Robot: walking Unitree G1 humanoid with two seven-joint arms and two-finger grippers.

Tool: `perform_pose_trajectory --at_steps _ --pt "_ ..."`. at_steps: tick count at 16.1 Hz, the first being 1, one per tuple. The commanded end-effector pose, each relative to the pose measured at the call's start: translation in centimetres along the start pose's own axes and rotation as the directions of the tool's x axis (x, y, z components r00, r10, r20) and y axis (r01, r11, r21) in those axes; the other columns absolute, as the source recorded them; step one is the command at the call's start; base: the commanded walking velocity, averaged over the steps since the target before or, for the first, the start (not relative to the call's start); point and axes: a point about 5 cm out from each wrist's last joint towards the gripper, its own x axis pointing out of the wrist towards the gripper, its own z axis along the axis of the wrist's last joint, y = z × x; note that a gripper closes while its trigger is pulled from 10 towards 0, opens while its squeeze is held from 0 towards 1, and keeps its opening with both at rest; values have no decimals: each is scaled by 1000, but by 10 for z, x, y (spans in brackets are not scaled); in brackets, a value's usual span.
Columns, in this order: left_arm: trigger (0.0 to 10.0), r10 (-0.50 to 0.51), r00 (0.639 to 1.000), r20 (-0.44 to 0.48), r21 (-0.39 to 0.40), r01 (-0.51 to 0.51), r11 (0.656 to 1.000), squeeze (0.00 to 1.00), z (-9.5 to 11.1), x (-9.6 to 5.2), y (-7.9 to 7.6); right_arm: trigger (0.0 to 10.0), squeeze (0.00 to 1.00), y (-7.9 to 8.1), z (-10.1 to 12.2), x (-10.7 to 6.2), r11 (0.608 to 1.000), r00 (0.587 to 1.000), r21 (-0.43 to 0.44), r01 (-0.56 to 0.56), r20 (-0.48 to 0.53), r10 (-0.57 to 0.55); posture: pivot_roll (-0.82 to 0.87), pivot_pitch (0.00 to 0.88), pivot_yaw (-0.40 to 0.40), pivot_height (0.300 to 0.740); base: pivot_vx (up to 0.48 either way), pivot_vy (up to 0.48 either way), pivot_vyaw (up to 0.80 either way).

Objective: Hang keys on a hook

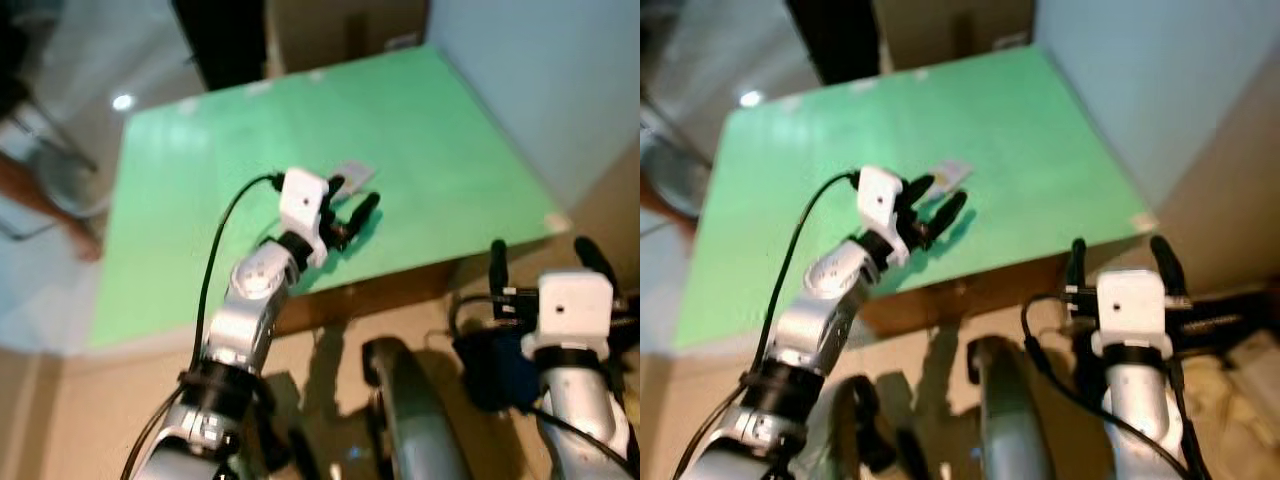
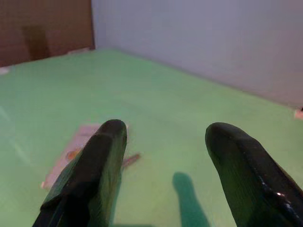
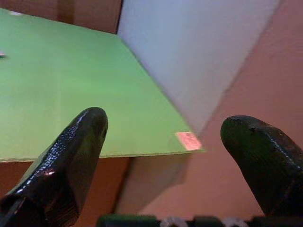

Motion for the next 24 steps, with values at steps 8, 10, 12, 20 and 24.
perform_pose_trajectory --at_steps 8,10,12,20,24 --pt "10000 66 998 -11 17 -66 998 0 -1 -5 11 10000 0 6 -1 -1 1000 999 -4 -27 -22 27 -402 180 123 602 0 0 552" --pt "10000 70 998 -6 21 -69 997 0 0 -4 11 10000 0 6 -2 0 1000 999 -5 -30 -22 30 -401 180 123 602 0 0 531" --pt "10000 66 998 -5 47 -65 997 0 0 -4 11 10000 0 4 -2 0 1000 1000 7 -9 -24 9 -401 181 123 602 0 0 266" --pt "10000 70 998 -7 86 -69 994 0 0 -7 12 10000 0 8 0 8 998 998 14 -56 1 56 -389 172 122 602 0 0 445" --pt "10000 77 997 -16 104 -75 992 0 -2 -13 14 10000 0 10 -6 10 997 998 58 -55 -31 57 -373 169 116 610 0 0 481"
